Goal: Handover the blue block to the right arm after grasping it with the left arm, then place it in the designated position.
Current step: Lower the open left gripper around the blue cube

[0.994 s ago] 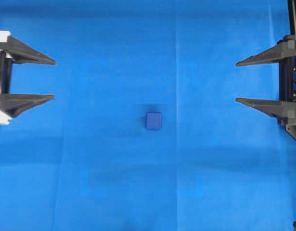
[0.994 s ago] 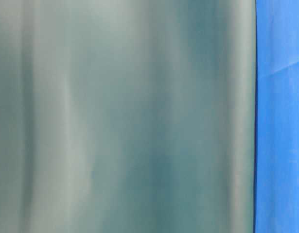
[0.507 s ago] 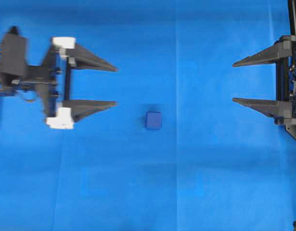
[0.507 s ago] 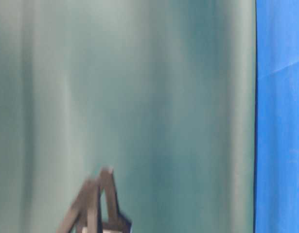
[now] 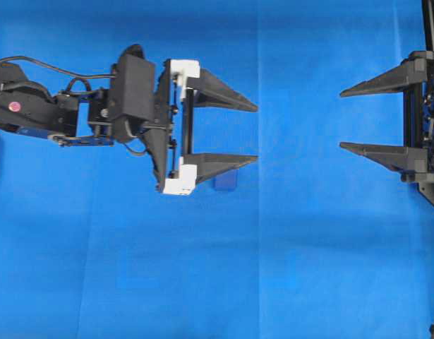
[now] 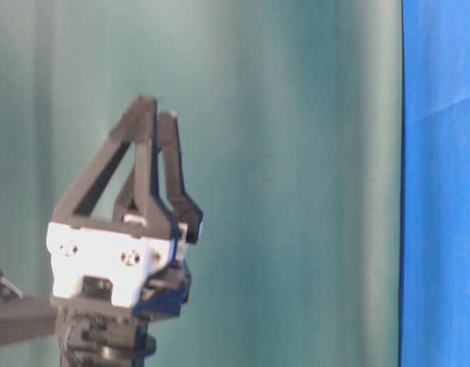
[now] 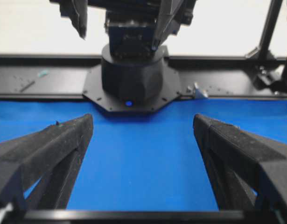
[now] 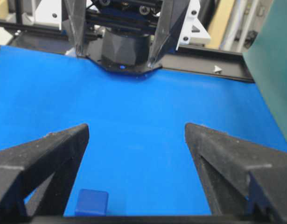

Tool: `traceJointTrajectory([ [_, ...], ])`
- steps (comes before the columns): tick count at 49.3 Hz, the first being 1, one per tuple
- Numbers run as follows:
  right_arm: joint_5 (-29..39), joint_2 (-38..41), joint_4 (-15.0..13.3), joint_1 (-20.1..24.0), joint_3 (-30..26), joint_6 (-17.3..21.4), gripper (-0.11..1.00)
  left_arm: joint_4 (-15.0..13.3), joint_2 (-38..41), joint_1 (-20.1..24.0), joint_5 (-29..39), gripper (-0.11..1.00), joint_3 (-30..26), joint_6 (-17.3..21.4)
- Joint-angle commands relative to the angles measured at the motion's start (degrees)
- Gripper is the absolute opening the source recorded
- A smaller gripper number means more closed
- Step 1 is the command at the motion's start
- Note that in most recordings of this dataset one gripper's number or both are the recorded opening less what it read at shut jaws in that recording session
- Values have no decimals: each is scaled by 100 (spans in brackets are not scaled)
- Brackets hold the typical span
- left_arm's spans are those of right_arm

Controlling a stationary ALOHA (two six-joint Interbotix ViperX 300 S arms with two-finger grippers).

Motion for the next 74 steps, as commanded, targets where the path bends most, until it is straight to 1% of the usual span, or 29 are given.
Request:
traceJointTrajectory([
  [1, -79, 44, 18, -18, -167, 9, 96, 18, -35, -18, 70, 91, -220, 0],
  [11, -79, 44, 18, -18, -167, 0, 96, 18, -44, -18, 220, 91, -237, -97],
  [17, -70, 44, 18, -18, -167, 0, 96, 18, -44, -26, 809, 91, -360, -114],
  [25, -62, 44, 18, -18, -193, 0, 96, 18, 62, -35, 2162, 91, -853, -149],
  [39, 9, 44, 18, -18, -193, 0, 96, 18, 492, -44, 5071, 91, -2021, -114],
  [47, 44, 44, 18, -18, -202, 0, 96, 18, 765, -105, 6328, 91, -2689, -105],
  [49, 53, 44, 18, -18, -193, 0, 96, 18, 817, -123, 6539, 91, -2821, -97],
  [53, 70, 44, 26, -18, -193, 0, 96, 35, 905, -132, 6838, 91, -2997, -70],
  [56, 70, 35, 18, -18, -202, 0, 96, 53, 923, -132, 6935, 91, -3050, -70],
  [74, 105, 44, 18, -18, -202, 0, 96, 53, 932, -132, 6943, 91, -3050, -88],
])
